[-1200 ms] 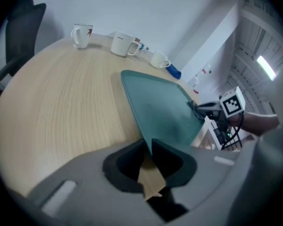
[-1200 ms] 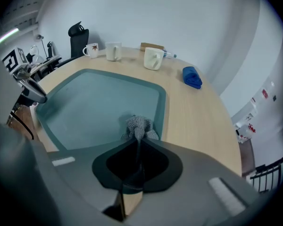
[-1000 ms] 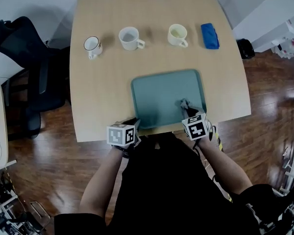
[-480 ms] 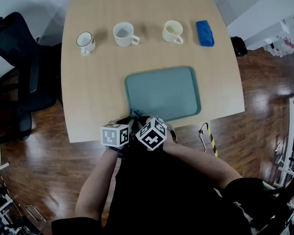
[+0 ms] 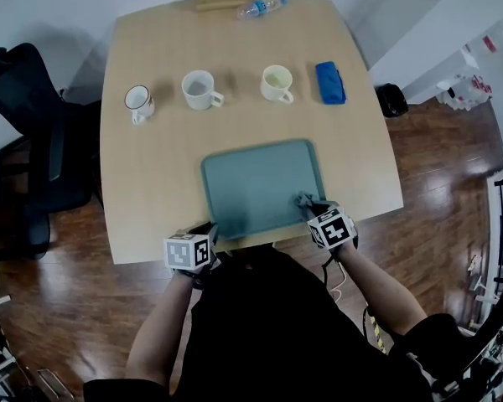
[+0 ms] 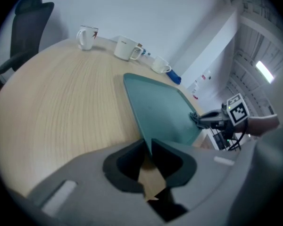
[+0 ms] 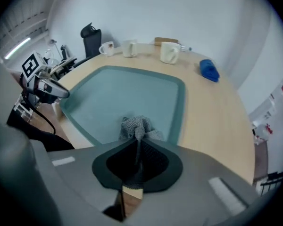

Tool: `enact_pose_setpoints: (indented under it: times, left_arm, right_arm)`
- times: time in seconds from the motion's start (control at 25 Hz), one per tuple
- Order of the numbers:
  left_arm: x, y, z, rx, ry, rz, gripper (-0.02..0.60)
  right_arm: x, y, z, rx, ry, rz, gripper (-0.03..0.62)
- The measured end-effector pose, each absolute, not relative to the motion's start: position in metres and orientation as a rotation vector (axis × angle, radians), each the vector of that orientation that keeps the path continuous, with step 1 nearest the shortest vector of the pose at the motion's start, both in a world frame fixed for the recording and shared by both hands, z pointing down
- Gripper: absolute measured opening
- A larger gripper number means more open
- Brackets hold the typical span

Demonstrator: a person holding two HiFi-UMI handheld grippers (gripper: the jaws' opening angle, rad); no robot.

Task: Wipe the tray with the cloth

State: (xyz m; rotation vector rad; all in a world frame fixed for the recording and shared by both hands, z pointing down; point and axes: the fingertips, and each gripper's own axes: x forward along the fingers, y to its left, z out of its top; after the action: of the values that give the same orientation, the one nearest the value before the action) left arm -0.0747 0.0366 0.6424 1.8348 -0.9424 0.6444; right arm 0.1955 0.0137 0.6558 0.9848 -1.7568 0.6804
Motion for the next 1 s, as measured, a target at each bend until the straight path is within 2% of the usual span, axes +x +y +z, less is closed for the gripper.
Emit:
enact_pose_setpoints:
  times: [0.12, 0.36, 0.68, 0.84, 1.0]
  left_arm:
    - [-0.076, 0.036, 0.642, 1.822, -0.975, 0.667, 0.054]
    - [-0.068, 0.039, 0.643, 1.821, -0.938, 0.692, 0.054]
    - [-0.068, 0.038, 0.644, 1.804, -0.936, 0.721, 0.054]
    - [-0.066, 0.037, 0.643, 1.813, -0.932, 0.697, 0.054]
    - [-0.068, 0.033, 0.639, 1.821, -0.947, 0.678, 0.054]
  right_arm:
    - [0.229, 0.012, 0.656, 1.031, -1.748, 0.740, 0.026]
    - [0.208, -0.015, 0.638, 1.033, -1.825, 0.665, 0.028]
    - [0.048, -0.113, 0.594, 0.697, -2.051, 0.162, 0.028]
    - [-0.024, -0.125, 0.606, 0.455, -2.050, -0.081, 0.028]
    - [-0.065, -0.129, 0.630, 0.287, -1.983, -0.234, 0.028]
